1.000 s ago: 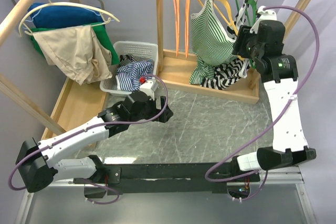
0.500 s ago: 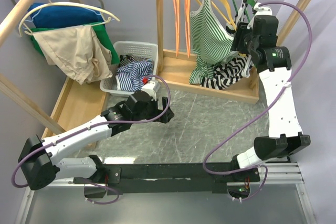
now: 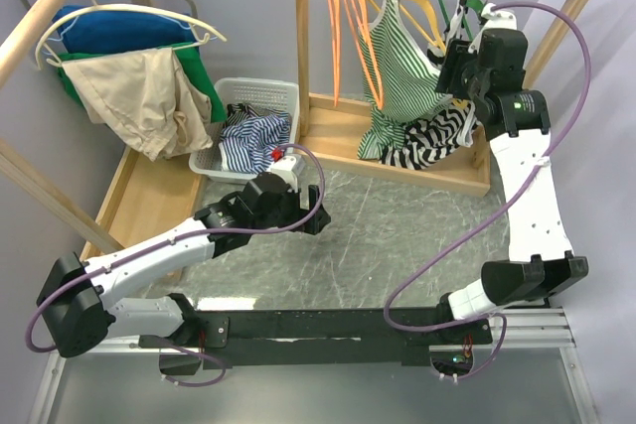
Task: Remove the tank top from the hanger
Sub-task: Pick up the hanger from the clothesline.
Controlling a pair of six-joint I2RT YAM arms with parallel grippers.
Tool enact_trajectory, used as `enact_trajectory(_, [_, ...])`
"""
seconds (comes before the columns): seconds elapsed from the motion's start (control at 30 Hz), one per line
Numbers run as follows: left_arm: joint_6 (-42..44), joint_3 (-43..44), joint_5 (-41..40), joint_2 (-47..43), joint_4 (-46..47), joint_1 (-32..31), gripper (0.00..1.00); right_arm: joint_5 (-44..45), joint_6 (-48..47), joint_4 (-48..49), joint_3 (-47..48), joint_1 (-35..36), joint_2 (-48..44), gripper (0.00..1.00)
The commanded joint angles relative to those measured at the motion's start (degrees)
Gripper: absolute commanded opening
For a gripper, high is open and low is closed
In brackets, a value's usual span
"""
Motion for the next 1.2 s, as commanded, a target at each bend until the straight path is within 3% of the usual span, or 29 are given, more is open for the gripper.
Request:
enact_trajectory(0.0, [0.7, 0.2, 1.0, 0.2, 2.3, -0.3, 0.96, 1.6, -0.6, 5.1, -0.8, -0.5, -3.5, 0.69])
enact_trajectory(0.13, [0.8, 0.6, 1.6, 0.8, 2.5, -0.3, 0.96, 2.4, -1.3, 0.2, 3.8, -0.6, 0.8, 0.7])
enact_trajectory(0.23, [0.7, 0.3, 1.6, 0.5, 2.6, -0.3, 0.96, 0.3, -1.4, -1.5, 4.6, -0.6, 2.4, 0.62])
enact_trajectory(0.37, [0.5, -0.1, 1.8, 0.6, 2.6, -0.3, 0.96, -5.2, -1.4, 0.5, -0.9, -0.6, -0.5, 0.59])
enact_trajectory(0.63, [0.8, -0.2, 2.3, 1.5, 2.7, -0.4, 0.96, -6.3, -2.0, 0.7, -3.3, -0.6, -1.2, 0.61])
enact_trajectory(0.97, [0.5, -0.6, 2.4, 1.7, 2.8, -0.4, 0.96, -11.4, -0.7, 1.1, -6.8, -0.5, -5.2, 0.5])
enact_trajectory(1.0, [0.5, -0.7, 2.3, 1.7, 2.9, -0.4, 0.96, -12.0, -0.6, 1.4, -7.1, -0.5, -5.5, 0.47])
enact_trajectory(1.03, [0.5, -0.7, 2.3, 1.9, 2.9, -0.4, 0.96, -12.4, -0.6, 1.2, -7.3, -0.6, -5.8, 0.32])
enact_trajectory(1.1, [0.4, -0.3, 3.1, 2.1, 2.7, -0.3, 0.96, -13.5, -0.5, 0.9, -7.1, -0.6, -5.8, 0.18])
enact_trajectory(1.13, [0.4, -0.3, 3.1, 2.1, 2.7, -0.4, 0.96, -14.0, -0.3, 0.8, -7.0, -0.5, -6.1, 0.04])
enact_trajectory(1.17, [0.4, -0.2, 3.1, 2.1, 2.7, -0.4, 0.96, -14.3, -0.2, 1.1, -6.9, -0.5, -6.2, 0.0])
